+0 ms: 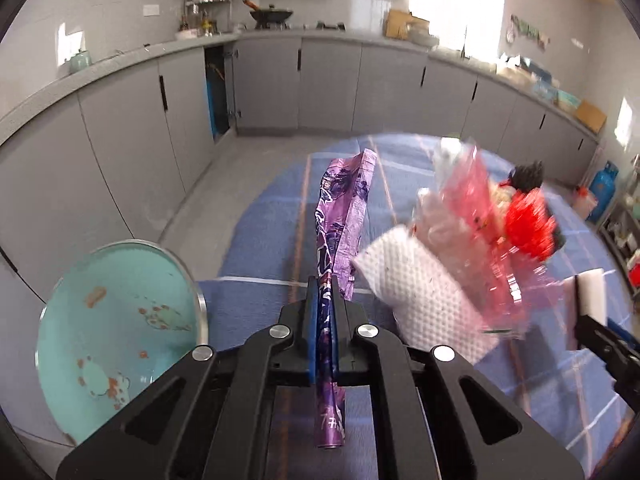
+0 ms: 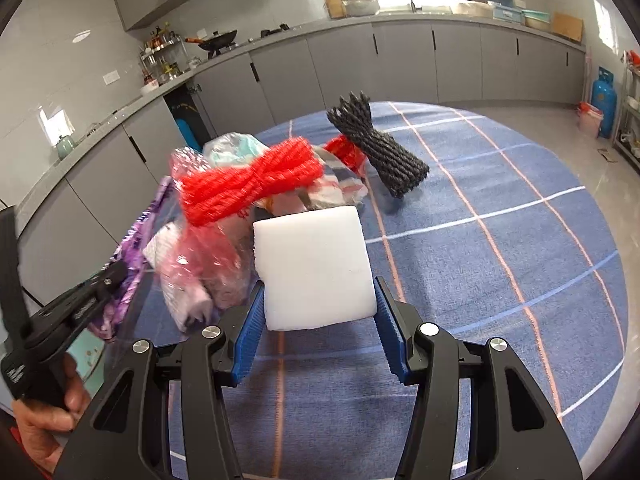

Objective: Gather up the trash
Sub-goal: 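Drop the purple wrapper and white sponge into the teal bucket with both grippers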

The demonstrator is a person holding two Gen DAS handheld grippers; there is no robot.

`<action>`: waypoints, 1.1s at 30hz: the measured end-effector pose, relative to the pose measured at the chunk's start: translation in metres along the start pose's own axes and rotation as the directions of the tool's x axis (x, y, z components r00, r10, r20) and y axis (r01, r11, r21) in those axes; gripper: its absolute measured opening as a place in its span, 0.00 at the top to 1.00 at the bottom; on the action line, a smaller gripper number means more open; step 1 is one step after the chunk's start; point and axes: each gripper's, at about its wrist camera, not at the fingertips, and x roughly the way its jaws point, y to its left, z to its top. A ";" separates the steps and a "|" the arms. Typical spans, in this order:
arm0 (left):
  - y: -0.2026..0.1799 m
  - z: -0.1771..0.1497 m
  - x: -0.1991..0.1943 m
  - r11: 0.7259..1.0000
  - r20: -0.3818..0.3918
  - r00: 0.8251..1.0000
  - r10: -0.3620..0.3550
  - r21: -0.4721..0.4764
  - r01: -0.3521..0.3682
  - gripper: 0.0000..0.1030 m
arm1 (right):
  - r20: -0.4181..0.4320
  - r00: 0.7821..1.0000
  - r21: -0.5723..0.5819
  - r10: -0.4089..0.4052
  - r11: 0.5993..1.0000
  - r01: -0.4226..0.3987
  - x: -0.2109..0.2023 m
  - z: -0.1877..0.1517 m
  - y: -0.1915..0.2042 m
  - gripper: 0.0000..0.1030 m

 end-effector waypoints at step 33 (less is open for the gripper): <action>0.176 -0.060 -0.127 0.925 0.013 0.953 0.304 -0.242 -0.292 0.95 | -0.077 0.954 -0.308 0.291 0.903 -0.300 -0.015 -0.029 0.224 0.49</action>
